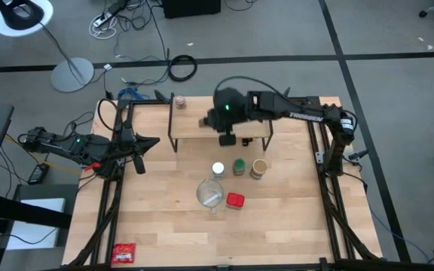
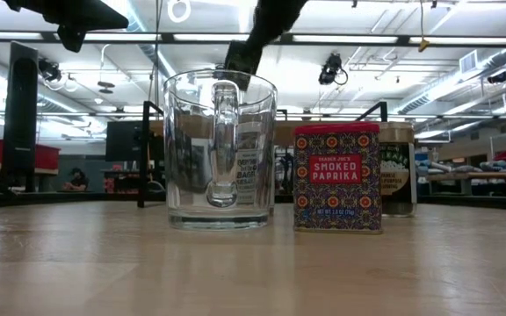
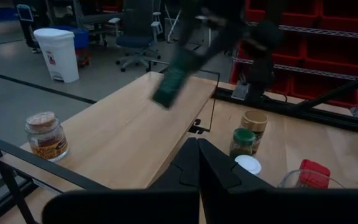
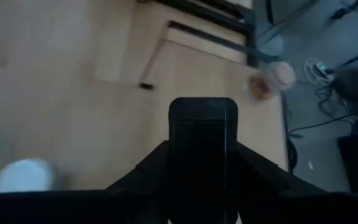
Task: Shelf spices
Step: Put the black seasoning can on the shelf
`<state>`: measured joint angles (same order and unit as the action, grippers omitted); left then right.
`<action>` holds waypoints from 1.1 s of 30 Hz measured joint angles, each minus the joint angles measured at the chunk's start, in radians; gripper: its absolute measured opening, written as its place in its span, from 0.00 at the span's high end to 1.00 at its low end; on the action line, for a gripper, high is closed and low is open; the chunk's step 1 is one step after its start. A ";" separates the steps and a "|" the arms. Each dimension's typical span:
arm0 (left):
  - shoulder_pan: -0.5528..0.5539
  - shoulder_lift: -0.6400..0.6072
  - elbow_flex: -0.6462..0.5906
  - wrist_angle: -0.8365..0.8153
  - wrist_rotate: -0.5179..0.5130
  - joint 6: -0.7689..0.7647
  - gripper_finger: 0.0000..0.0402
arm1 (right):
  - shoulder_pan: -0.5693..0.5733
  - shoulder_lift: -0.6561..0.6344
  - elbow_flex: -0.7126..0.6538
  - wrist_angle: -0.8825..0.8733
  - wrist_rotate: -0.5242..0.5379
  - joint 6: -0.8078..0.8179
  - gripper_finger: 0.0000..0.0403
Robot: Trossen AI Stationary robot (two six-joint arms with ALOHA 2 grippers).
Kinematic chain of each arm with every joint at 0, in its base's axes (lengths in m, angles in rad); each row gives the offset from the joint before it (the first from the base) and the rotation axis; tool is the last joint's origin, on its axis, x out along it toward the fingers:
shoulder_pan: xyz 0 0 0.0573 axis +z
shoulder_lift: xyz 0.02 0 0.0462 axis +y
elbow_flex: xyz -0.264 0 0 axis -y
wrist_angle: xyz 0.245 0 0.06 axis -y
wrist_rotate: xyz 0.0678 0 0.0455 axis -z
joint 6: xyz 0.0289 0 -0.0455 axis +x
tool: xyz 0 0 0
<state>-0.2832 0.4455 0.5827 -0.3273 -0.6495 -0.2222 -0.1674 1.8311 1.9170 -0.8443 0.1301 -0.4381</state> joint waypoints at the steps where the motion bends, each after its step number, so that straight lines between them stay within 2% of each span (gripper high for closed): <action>1: 0.000 0.000 0.000 -0.001 0.000 0.000 1.00 | -0.020 0.005 -0.001 0.011 -0.011 -0.012 0.68; 4: 0.000 0.009 0.001 0.001 0.000 0.000 1.00 | -0.072 0.034 0.004 0.065 -0.034 -0.035 0.68; 9: 0.000 0.031 0.001 0.000 0.000 0.000 1.00 | -0.130 0.121 0.102 0.027 -0.083 -0.042 0.68; 13: 0.000 0.050 0.001 0.002 0.000 0.000 1.00 | -0.150 0.206 0.237 -0.013 -0.100 -0.067 0.68; 18: 0.000 0.068 0.001 0.016 0.000 0.002 1.00 | -0.173 0.315 0.439 -0.154 -0.140 -0.071 0.68; 26: 0.001 0.074 0.001 0.021 -0.001 0.010 1.00 | -0.225 0.331 0.425 -0.179 -0.167 -0.067 0.68; 33: 0.001 0.078 0.001 0.022 -0.005 0.011 1.00 | -0.249 0.334 0.425 -0.161 -0.231 -0.062 0.68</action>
<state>-0.2821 0.5240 0.5835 -0.3054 -0.6540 -0.2110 -0.4164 2.1647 2.3417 -1.0049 -0.1006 -0.5006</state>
